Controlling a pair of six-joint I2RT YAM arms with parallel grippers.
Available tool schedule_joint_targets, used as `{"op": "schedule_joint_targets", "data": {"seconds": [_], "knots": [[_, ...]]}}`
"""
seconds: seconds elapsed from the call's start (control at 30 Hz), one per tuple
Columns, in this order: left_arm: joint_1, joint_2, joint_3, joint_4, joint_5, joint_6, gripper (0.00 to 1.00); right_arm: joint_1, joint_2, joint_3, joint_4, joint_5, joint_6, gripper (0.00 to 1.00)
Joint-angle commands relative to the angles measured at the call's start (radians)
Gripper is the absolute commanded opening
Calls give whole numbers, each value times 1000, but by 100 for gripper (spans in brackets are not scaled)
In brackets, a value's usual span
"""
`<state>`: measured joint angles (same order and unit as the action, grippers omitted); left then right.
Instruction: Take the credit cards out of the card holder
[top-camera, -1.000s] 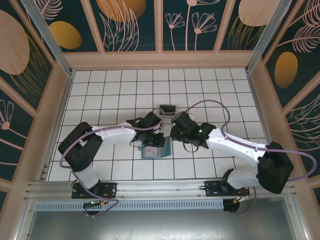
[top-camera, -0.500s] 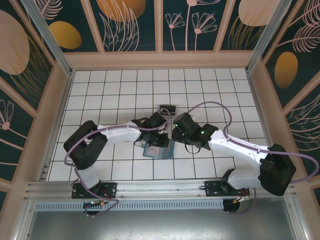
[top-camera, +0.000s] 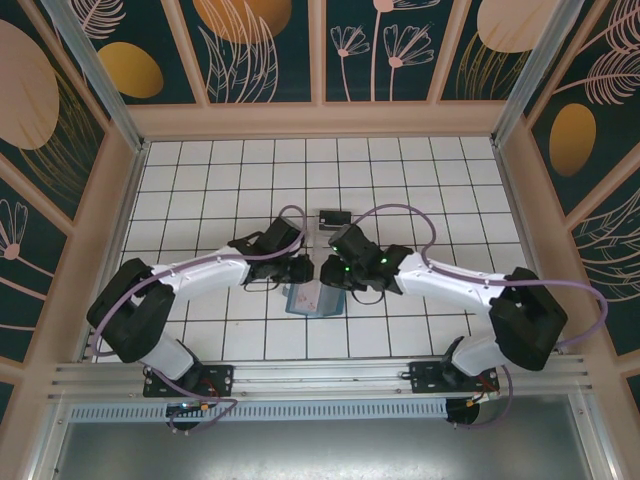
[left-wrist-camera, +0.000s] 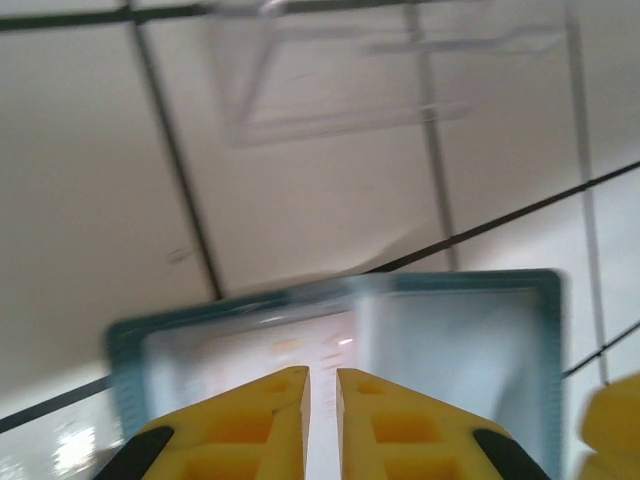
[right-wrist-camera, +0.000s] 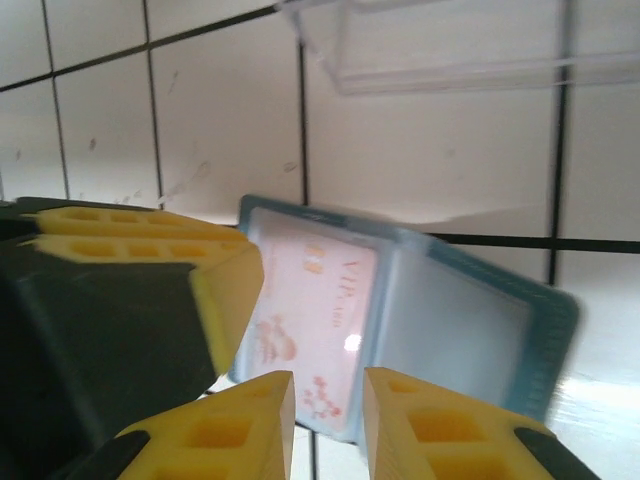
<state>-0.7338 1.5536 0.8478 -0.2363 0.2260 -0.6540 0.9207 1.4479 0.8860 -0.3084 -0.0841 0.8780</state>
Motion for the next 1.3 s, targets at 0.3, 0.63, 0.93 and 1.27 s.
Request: {"op": "schedule_joint_targets", "data": {"seconds": [0.3, 0.63, 0.93, 1.27], "knots": [[30, -75, -156, 53, 24, 15, 16, 3, 179, 28, 65, -101, 11, 26], [30, -155, -260, 72, 31, -22, 16, -20, 212, -41, 197, -148, 2, 27], [29, -191, -241, 122, 50, -88, 19, -20, 203, -45, 188, -171, -47, 25], [29, -147, -244, 137, 66, -88, 24, -23, 225, -28, 163, -197, -119, 24]]}}
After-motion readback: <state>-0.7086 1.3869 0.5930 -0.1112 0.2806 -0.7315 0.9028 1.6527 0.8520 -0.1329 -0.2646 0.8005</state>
